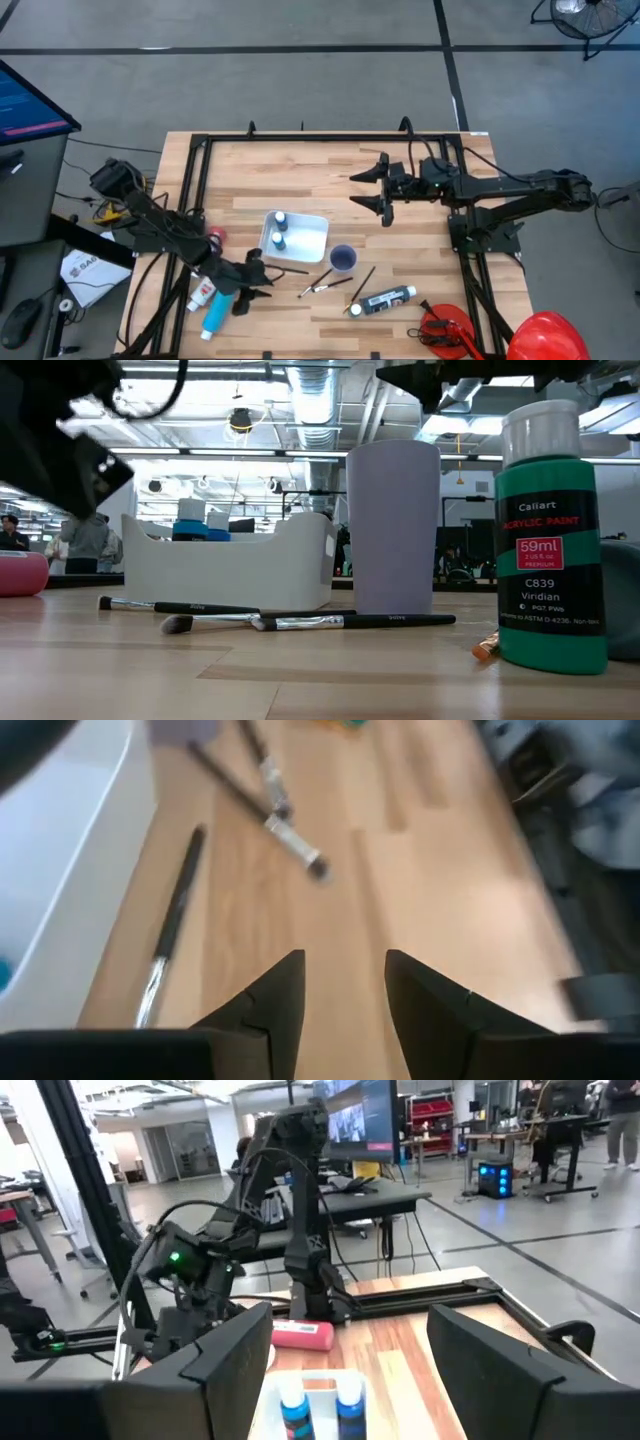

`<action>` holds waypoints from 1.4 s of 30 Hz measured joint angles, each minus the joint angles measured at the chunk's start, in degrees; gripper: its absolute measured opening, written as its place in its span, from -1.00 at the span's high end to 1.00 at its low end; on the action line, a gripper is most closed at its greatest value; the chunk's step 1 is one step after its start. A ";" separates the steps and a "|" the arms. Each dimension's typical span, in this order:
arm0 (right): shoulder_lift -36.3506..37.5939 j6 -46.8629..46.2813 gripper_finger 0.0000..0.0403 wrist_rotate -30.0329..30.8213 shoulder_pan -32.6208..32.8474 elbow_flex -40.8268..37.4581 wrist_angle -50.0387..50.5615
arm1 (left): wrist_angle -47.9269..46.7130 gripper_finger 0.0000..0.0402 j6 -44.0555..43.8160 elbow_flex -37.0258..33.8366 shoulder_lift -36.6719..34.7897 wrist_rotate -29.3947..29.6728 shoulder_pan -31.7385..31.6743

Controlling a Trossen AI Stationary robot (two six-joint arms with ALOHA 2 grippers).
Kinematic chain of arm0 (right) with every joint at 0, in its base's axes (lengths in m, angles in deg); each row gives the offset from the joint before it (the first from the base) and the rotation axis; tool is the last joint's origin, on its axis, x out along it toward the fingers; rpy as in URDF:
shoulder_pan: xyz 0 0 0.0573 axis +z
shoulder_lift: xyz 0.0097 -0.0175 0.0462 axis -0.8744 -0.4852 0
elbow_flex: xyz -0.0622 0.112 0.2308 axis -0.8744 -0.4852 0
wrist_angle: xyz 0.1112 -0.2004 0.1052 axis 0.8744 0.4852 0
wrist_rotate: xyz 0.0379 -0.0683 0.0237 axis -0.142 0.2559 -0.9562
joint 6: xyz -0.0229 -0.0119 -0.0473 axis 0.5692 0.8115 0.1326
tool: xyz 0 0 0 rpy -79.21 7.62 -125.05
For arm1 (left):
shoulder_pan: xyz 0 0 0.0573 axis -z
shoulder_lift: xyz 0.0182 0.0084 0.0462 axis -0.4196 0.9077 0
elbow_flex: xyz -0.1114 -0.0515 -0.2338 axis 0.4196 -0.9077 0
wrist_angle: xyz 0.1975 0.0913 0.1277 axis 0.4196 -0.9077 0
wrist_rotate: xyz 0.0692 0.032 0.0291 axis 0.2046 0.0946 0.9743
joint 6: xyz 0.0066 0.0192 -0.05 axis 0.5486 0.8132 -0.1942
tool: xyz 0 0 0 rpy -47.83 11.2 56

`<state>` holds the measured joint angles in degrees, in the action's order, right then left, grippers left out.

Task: Pick & Place Paint Supplies
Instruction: Put the silver paintbrush into the blue cup

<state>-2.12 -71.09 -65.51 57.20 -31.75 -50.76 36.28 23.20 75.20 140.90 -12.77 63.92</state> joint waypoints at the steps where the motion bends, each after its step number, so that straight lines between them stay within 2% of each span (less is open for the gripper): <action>1: 0.00 0.00 -0.29 0.00 -0.02 0.00 0.18 | -0.08 0.34 -0.68 0.00 1.05 0.43 0.00; 7: 0.00 -0.60 -0.29 -0.02 0.17 0.00 0.61 | 0.55 0.35 -1.11 0.00 9.11 7.23 0.09; 11: 0.00 -0.92 -0.29 -0.02 0.44 0.00 0.61 | 2.64 0.35 -0.87 -0.02 11.63 10.35 0.16; 23: 0.00 -0.92 -0.29 -0.01 0.39 0.00 1.22 | 0.89 0.35 2.14 -0.02 8.10 12.56 -0.20; 42: 0.00 -0.92 -0.29 -0.02 0.39 0.00 1.37 | 0.28 0.35 1.05 -4.28 8.10 12.86 -2.22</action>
<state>-2.12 -72.01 -65.53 57.60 -31.75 -49.38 36.55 24.25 70.92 149.01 0.08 61.70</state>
